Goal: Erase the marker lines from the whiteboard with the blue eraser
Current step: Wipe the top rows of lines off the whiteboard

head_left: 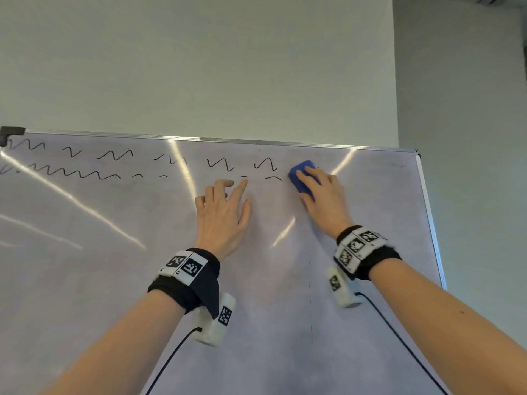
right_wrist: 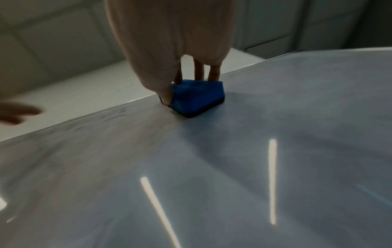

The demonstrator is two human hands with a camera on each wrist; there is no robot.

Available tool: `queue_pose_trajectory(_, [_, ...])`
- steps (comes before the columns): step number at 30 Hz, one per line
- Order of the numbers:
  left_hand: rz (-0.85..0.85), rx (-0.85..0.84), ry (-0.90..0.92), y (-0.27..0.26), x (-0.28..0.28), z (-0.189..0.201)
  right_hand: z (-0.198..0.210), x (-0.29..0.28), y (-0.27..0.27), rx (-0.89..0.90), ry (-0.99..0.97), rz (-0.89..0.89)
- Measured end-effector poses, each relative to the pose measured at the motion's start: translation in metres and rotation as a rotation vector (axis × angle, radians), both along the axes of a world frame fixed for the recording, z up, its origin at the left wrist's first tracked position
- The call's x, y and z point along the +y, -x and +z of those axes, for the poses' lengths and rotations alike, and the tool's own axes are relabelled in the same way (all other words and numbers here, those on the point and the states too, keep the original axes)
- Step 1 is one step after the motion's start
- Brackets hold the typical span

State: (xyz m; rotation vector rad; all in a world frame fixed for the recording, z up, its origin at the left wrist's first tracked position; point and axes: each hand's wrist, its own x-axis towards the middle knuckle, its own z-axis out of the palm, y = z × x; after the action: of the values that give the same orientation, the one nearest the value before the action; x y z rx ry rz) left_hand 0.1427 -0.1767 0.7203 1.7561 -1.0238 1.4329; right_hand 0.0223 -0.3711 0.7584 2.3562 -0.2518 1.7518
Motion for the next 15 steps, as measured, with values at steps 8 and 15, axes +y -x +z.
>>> queue_pose_trajectory(8, [-0.019, -0.025, 0.015, -0.019, 0.025, -0.001, 0.017, -0.022, 0.012, -0.208, -0.346, -0.17])
queue_pose_trajectory(15, [-0.067, 0.007, -0.03, 0.004, -0.011, -0.001, 0.003, 0.026, -0.022, -0.002, -0.05, -0.085])
